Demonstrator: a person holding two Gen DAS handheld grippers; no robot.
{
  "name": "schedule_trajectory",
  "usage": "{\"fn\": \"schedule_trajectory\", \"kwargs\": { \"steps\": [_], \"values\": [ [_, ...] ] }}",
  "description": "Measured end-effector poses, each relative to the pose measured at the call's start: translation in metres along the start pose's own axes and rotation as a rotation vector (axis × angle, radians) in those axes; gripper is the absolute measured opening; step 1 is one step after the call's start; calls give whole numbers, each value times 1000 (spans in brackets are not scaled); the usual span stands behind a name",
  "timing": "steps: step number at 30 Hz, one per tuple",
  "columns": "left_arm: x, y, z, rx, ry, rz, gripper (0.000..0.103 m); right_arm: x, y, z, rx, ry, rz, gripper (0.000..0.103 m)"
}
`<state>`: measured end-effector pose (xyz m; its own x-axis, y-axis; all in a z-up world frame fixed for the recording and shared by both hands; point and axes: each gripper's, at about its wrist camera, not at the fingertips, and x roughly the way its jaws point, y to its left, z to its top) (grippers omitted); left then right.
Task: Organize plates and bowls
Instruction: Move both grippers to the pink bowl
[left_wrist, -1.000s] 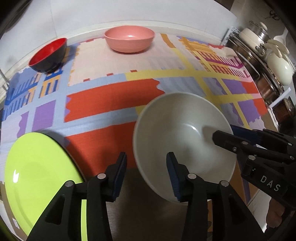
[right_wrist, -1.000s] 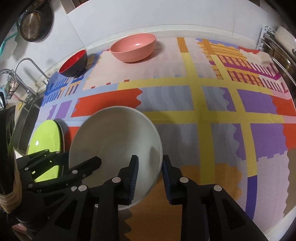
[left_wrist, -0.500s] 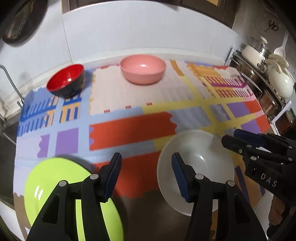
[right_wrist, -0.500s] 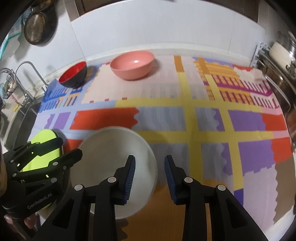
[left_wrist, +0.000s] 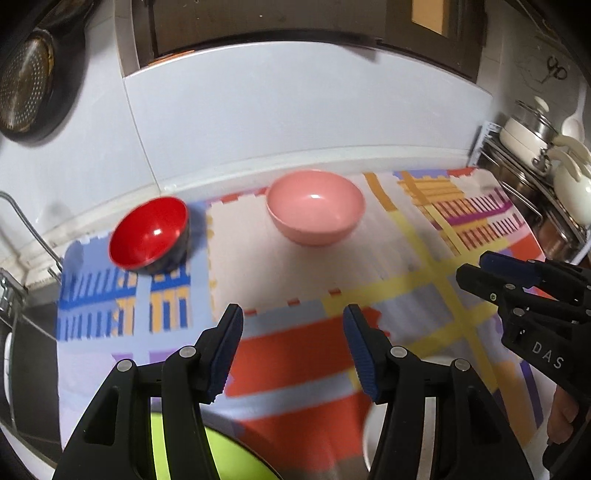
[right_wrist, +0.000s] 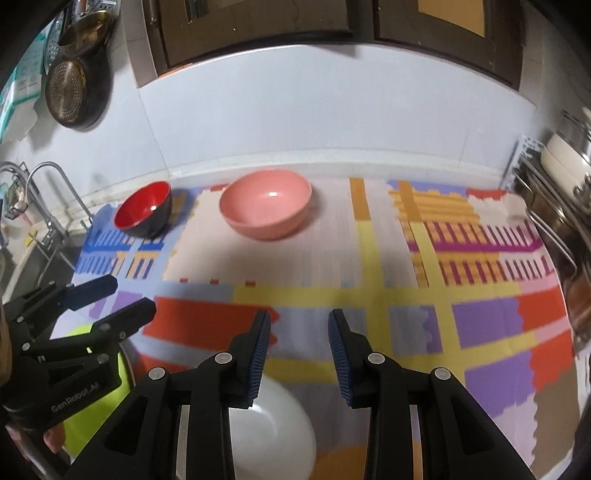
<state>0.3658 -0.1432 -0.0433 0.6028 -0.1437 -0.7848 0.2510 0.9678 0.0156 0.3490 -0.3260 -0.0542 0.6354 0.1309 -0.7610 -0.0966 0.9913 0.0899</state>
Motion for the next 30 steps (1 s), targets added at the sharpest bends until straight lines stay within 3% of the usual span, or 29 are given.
{"fn": "schedule_trajectory", "kwargs": {
  "steps": [19,30],
  "values": [
    [89,36,78,-29,24,12,55,88,0,88,-28,-31,35,34],
    [153,37,95,-28,99,2,54,146,-16,104,28,19,43,33]
  ]
}}
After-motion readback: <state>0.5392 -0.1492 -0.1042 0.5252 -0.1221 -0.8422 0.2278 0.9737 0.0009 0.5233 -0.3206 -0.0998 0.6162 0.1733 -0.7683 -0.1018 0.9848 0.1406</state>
